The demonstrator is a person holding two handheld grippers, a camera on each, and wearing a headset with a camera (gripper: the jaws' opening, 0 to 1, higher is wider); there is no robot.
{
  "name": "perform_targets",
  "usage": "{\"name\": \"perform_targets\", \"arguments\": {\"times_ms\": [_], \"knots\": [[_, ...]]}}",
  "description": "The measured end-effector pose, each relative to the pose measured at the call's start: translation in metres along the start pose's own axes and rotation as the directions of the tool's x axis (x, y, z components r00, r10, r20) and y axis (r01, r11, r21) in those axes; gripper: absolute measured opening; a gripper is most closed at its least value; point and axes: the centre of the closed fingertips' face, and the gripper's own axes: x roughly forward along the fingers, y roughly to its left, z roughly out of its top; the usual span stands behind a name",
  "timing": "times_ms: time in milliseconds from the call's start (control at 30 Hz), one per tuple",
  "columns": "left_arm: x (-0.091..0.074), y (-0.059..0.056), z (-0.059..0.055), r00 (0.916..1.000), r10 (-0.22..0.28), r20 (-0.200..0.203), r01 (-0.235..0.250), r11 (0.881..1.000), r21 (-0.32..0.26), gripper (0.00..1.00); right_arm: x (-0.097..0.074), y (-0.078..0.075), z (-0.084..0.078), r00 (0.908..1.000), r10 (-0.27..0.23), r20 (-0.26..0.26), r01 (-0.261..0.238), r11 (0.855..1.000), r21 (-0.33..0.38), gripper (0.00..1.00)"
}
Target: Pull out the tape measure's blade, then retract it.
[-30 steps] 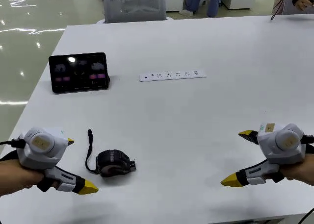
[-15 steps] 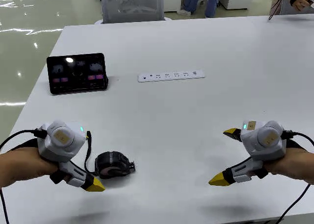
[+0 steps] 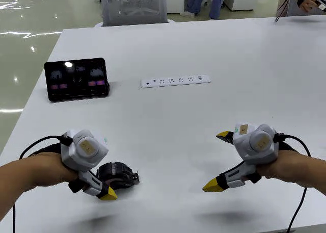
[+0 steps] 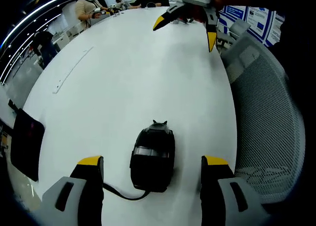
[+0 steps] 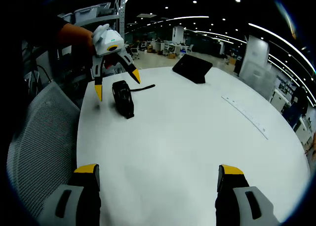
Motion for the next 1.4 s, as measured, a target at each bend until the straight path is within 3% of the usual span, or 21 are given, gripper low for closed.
{"name": "perform_targets", "arguments": {"times_ms": [233,367,500,567,600,633,733,867,933,1200,1400], "knots": [[0.009,-0.008,0.004,0.9992,-0.034,-0.023,0.034,0.998,0.043,0.67,0.014,0.015,0.007,0.9988,0.048,-0.008,-0.049,0.998,-0.042,0.99],[0.014,-0.003,0.003,0.9990,-0.021,-0.039,0.024,0.998,0.064,0.55,0.018,0.022,0.013,0.9972,0.075,-0.002,-0.075,0.996,-0.053,0.99],[0.015,0.000,0.002,0.9985,-0.023,-0.050,0.026,0.999,0.046,0.45,0.023,0.026,0.015,0.9965,0.083,-0.008,-0.083,0.994,-0.072,0.99],[0.015,-0.001,0.004,0.9984,-0.033,-0.045,0.036,0.998,0.048,0.35,0.024,0.028,0.018,0.9962,0.087,-0.006,-0.087,0.994,-0.073,0.99],[0.016,-0.005,0.005,0.9971,-0.062,-0.043,0.065,0.996,0.059,0.32,0.025,0.029,0.018,0.9960,0.089,-0.007,-0.090,0.993,-0.073,0.99],[0.015,-0.002,0.005,0.9981,-0.043,-0.045,0.045,0.997,0.059,0.32,0.026,0.029,0.018,0.9959,0.090,-0.008,-0.090,0.993,-0.076,0.99],[0.015,-0.003,0.005,0.9976,-0.051,-0.046,0.055,0.996,0.068,0.32,0.030,0.031,0.018,0.9955,0.095,-0.009,-0.095,0.993,-0.076,0.99],[0.015,-0.005,0.005,0.9978,-0.054,-0.037,0.058,0.994,0.091,0.32,0.033,0.029,0.015,0.9957,0.091,-0.019,-0.092,0.992,-0.089,0.82],[0.015,-0.006,0.005,0.9974,-0.062,-0.037,0.065,0.992,0.108,0.32,0.036,0.028,0.015,0.9958,0.088,-0.025,-0.090,0.993,-0.077,0.85],[0.015,-0.008,0.005,0.9955,-0.079,-0.052,0.087,0.985,0.152,0.32,0.051,0.033,0.025,0.9932,0.113,-0.028,-0.115,0.988,-0.099,0.79],[0.017,-0.009,0.003,0.9973,-0.055,-0.049,0.063,0.983,0.171,0.31,0.071,0.042,0.037,0.9886,0.147,-0.030,-0.150,0.982,-0.111,0.74]]}}
